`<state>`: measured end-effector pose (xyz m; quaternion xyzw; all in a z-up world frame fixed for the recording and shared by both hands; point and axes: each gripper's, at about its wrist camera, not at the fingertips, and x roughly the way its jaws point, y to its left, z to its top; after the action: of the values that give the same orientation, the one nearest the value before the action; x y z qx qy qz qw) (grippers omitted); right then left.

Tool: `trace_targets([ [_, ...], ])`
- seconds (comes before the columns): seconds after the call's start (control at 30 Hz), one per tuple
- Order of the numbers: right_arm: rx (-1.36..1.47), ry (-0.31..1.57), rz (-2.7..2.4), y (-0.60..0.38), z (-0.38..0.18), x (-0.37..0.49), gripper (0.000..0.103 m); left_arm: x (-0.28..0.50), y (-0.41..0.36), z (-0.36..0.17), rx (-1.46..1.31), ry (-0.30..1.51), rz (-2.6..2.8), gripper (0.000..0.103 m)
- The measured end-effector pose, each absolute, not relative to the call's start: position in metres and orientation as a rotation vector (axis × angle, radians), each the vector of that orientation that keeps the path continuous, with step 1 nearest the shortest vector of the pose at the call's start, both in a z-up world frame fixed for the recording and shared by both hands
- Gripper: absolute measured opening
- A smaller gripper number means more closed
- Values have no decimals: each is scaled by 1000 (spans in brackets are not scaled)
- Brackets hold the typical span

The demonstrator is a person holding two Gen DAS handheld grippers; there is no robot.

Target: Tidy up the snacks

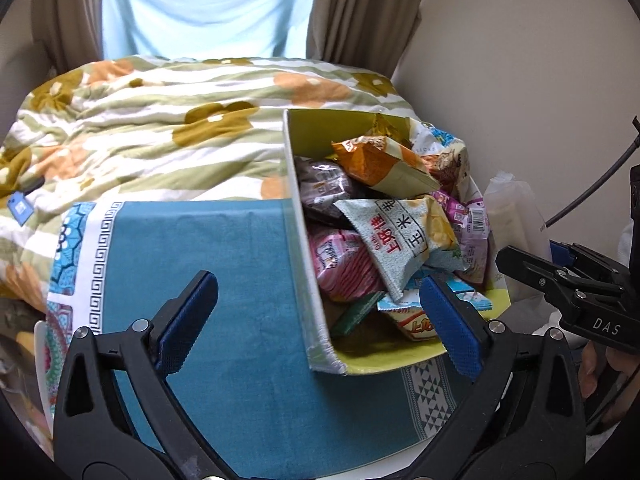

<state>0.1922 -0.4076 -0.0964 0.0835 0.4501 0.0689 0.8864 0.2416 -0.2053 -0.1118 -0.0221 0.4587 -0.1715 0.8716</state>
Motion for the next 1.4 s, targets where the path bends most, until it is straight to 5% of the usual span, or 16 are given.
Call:
trace_targets([
  [0.33, 166, 943, 243, -376, -88, 213, 59, 226, -174, -100, -39, 942, -233, 100],
  [0.4, 177, 945, 278, -370, -93, 218, 67, 221, -170, -105, -48, 955, -216, 100],
  [0.47, 180, 932, 293, -366, -99, 217, 100, 215, -167, -110, -54, 966, -206, 100],
  [0.5, 180, 928, 284, -365, -101, 214, 102, 212, -166, -114, -56, 972, -205, 100],
  [0.8, 175, 944, 168, -373, -113, 186, 102, 189, -147, -106, -57, 939, -236, 100],
  [1.4, 64, 672, -44, -318, -5, 57, 102, 56, -68, 14, 65, 573, -99, 103],
])
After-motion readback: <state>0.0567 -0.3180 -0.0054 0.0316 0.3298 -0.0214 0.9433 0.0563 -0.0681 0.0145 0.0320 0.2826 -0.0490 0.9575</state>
